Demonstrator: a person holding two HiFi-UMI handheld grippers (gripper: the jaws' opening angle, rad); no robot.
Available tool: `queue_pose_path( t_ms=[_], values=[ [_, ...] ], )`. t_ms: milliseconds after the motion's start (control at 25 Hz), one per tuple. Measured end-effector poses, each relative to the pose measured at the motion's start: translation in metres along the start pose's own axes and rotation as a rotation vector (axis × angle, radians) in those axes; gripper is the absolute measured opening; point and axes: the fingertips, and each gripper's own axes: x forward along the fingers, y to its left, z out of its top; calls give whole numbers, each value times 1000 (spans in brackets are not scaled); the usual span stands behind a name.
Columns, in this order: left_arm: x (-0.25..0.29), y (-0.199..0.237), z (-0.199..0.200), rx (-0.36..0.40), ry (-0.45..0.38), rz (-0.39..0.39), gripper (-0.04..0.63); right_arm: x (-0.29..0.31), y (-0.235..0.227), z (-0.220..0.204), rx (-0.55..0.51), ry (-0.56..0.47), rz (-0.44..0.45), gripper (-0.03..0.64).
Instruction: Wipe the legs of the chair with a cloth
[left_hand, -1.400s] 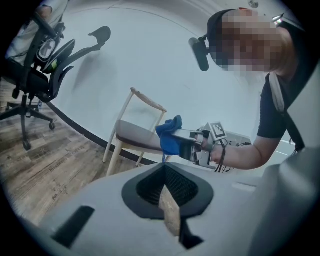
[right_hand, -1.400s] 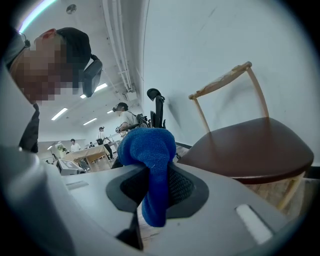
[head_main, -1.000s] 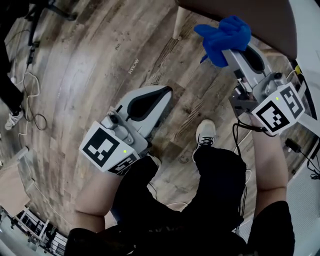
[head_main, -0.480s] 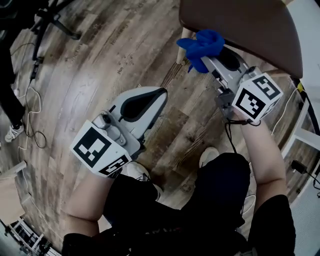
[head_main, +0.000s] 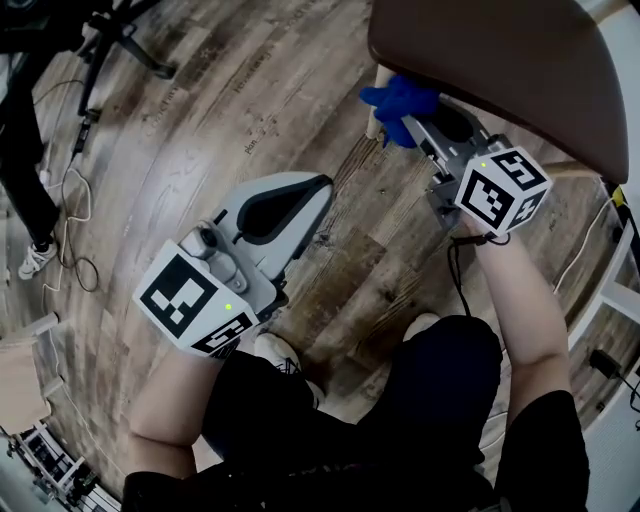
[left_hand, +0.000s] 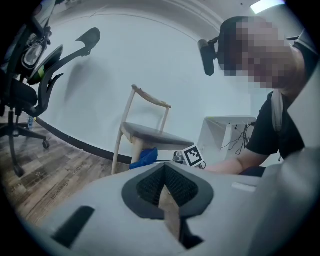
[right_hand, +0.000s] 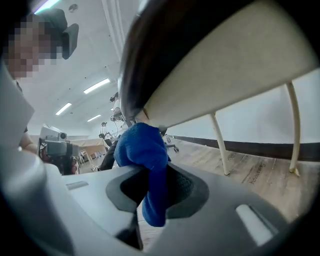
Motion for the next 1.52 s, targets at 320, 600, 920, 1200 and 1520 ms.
queue_pose_path(
  t_ms=[320,600,920,1200,1520],
  values=[
    [1,11,-5,0,16,12,5,19,-22,-37,27,24,7,86],
    [-11,22,-12,-20,33,36,5,34,-50,-98,70,93,-37,86],
    [-24,26,-17,-14,56,58,5,53,-93,-193,140,255,-144,86],
    [-31,29,-21,-41,68,76,5,63,-123,-256,89,443,-209,86],
    [-37,31,-21,-40,71,84,5,69,-125,-265,51,479,-206,87]
  ],
)
